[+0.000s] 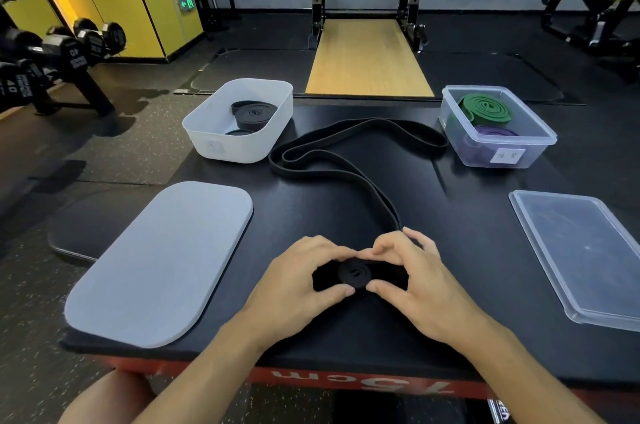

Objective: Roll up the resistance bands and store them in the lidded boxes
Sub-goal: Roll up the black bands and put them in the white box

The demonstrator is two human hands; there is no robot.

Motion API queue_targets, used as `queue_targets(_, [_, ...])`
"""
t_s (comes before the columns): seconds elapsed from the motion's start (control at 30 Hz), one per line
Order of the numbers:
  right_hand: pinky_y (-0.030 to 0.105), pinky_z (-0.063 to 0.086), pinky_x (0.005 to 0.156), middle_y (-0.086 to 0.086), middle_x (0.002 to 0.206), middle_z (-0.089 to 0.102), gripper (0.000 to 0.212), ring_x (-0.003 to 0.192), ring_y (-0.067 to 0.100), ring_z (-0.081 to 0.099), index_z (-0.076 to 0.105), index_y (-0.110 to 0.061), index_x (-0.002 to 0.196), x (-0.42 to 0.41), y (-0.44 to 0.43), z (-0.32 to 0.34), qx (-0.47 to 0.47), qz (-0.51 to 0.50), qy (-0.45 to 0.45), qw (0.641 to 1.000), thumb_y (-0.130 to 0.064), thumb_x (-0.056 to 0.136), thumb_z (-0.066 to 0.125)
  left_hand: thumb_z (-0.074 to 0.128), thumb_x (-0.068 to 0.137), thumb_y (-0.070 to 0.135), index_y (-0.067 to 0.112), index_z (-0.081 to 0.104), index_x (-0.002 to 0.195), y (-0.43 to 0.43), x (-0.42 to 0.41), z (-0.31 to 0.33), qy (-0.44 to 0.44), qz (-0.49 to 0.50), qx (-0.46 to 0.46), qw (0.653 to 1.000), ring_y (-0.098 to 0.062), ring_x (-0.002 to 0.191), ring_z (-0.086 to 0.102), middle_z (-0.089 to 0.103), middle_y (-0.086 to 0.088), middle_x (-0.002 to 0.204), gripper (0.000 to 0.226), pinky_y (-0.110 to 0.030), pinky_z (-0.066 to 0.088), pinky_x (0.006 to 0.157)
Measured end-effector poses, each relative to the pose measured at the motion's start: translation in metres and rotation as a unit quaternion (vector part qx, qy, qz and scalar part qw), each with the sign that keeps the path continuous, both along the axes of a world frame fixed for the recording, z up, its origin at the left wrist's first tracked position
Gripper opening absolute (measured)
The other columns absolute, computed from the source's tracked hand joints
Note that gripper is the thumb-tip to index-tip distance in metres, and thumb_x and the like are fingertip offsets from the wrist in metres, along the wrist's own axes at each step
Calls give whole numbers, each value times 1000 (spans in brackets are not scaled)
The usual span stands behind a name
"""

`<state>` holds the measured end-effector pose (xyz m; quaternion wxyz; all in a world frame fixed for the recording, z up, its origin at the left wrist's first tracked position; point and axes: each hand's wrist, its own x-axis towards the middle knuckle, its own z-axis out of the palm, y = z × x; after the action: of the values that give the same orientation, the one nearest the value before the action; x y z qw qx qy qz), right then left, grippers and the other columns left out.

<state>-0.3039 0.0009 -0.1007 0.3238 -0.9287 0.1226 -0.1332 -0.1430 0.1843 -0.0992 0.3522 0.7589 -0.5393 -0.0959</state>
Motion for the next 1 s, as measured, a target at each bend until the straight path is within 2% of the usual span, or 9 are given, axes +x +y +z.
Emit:
queue_targets(0.07, [10,1,116,-44,122,60,43,137,-27,-5,40,-55,116,0,0,-1,-12,-9,-4,1000,-35,95,72,77,89,42,41,66,132,-2,1,0,0,5,11,1000,-1,119,54,62,27,116,45,-22,44,99])
queue_targets(0.2, [31,-4,127,-34,113,60,37,125,-17,43,58,-43,118,-1,1,-2,-118,-34,-50,991,-47,85,74,72,84,50,39,68,131,-4,1,-2,-22,13,21,999,2,119,52,62,28,118,48,-24,36,110])
queue_targets(0.27, [33,-3,127,-32,107,60,34,114,-10,52,59,-43,113,0,1,-3,-141,-39,-59,988,-51,83,72,65,83,57,38,66,133,-5,0,-3,-48,11,23,999,4,122,50,61,28,121,54,-26,18,125])
queue_targets(0.37, [28,-1,125,-30,100,61,29,105,-7,55,62,-43,107,1,2,-3,-130,-41,-62,989,-44,83,78,57,83,62,38,63,136,-7,1,-3,-65,11,36,997,4,129,42,56,27,120,59,-31,-2,129])
queue_targets(0.6, [22,6,122,-34,88,59,28,102,-6,57,70,-39,103,3,9,-2,-110,-50,-68,990,-29,82,84,55,82,65,40,65,125,-7,-2,-4,-73,30,32,996,7,133,34,51,29,113,50,-37,-2,129])
queue_targets(0.7, [31,6,125,-34,103,66,31,106,-7,57,71,-39,111,3,11,-4,-120,-34,-80,989,-44,81,76,57,80,69,43,65,117,-5,-1,-6,-54,48,22,997,7,132,37,55,28,109,46,-37,0,129])
queue_targets(0.8, [28,0,125,-39,107,61,35,115,-8,51,73,-41,113,8,5,-2,-97,-24,-78,992,-46,79,82,64,76,72,44,66,110,-7,3,-6,-25,50,7,998,1,126,46,60,25,105,45,-35,10,127])
queue_targets(0.93, [25,1,125,-35,109,64,33,116,-5,52,72,-43,112,12,-4,-2,-71,0,-69,995,-30,84,84,65,79,70,45,63,131,-4,5,-4,-7,12,12,1000,3,134,42,56,28,106,58,-28,6,127])
queue_targets(1.0, [27,2,125,-29,111,66,35,118,-4,52,71,-44,115,12,-4,-2,-68,9,-61,996,-27,86,82,64,85,59,43,59,141,-1,7,-3,-2,-1,20,1000,4,139,37,54,27,108,58,-31,1,128])
